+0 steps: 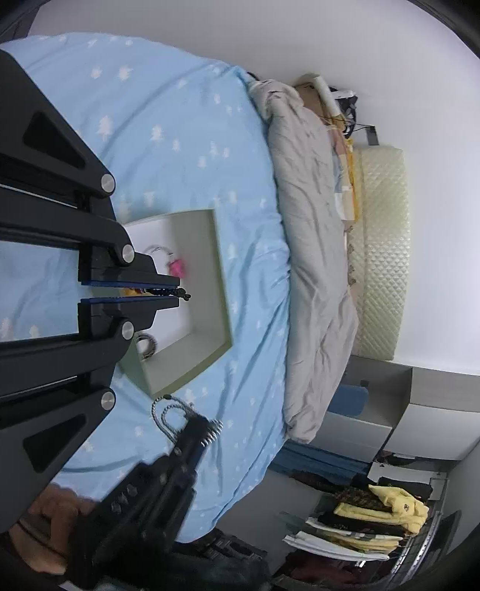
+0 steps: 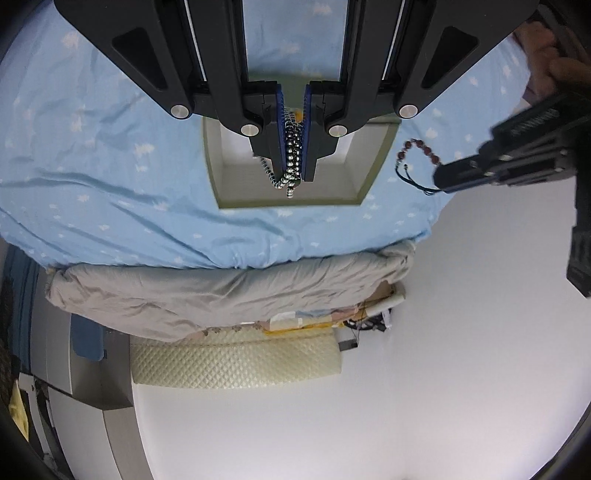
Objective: Organize jewelry
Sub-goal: 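Carry the bracelet and ball chain over the green box and open both tools, then withdraw both open tools up and away from the green box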
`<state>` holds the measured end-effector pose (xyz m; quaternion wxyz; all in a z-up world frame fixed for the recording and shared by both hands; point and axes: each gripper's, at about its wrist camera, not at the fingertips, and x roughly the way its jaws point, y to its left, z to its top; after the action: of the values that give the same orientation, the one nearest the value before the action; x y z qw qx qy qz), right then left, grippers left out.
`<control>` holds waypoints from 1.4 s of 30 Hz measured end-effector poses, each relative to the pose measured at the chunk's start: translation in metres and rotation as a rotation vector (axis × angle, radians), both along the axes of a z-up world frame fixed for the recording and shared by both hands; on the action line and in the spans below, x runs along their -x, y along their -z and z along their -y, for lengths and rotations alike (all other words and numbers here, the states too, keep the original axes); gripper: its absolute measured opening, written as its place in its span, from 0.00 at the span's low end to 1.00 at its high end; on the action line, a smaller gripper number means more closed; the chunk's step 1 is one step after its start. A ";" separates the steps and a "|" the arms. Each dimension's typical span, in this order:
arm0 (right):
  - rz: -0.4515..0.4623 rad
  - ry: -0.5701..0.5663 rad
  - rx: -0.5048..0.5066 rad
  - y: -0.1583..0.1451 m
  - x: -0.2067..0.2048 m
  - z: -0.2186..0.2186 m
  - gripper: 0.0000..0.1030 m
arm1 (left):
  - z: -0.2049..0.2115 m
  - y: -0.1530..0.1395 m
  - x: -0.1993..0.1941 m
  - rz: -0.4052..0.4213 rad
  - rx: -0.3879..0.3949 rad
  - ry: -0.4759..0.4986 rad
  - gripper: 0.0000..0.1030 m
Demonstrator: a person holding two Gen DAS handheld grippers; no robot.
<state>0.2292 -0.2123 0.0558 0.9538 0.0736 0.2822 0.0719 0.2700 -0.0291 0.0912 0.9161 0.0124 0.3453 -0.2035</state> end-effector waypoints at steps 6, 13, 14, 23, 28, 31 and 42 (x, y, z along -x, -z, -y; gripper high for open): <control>-0.067 -0.015 -0.012 0.015 -0.043 0.006 0.05 | 0.004 0.010 -0.048 -0.069 0.001 -0.013 0.01; -0.199 -0.027 0.029 0.058 -0.092 0.003 0.05 | 0.013 0.063 -0.109 -0.225 -0.023 -0.040 0.01; -0.216 -0.031 0.032 0.064 -0.097 0.002 0.05 | 0.014 0.070 -0.114 -0.242 -0.028 -0.044 0.01; -0.281 -0.050 0.031 0.087 -0.108 -0.001 0.06 | 0.015 0.104 -0.132 -0.316 -0.062 -0.058 0.01; -0.278 -0.059 0.014 0.076 -0.105 0.000 0.06 | 0.012 0.100 -0.135 -0.317 -0.051 -0.073 0.03; -0.250 -0.056 0.006 0.057 -0.103 0.003 0.06 | 0.011 0.089 -0.138 -0.336 -0.049 -0.075 0.04; -0.188 -0.052 0.004 -0.013 -0.083 0.014 0.08 | 0.008 0.013 -0.106 -0.252 -0.068 -0.049 0.56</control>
<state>0.3120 -0.2266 0.0683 0.9212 0.0707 0.3722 0.0888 0.3761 -0.0368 0.0782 0.8691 0.0094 0.4646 -0.1692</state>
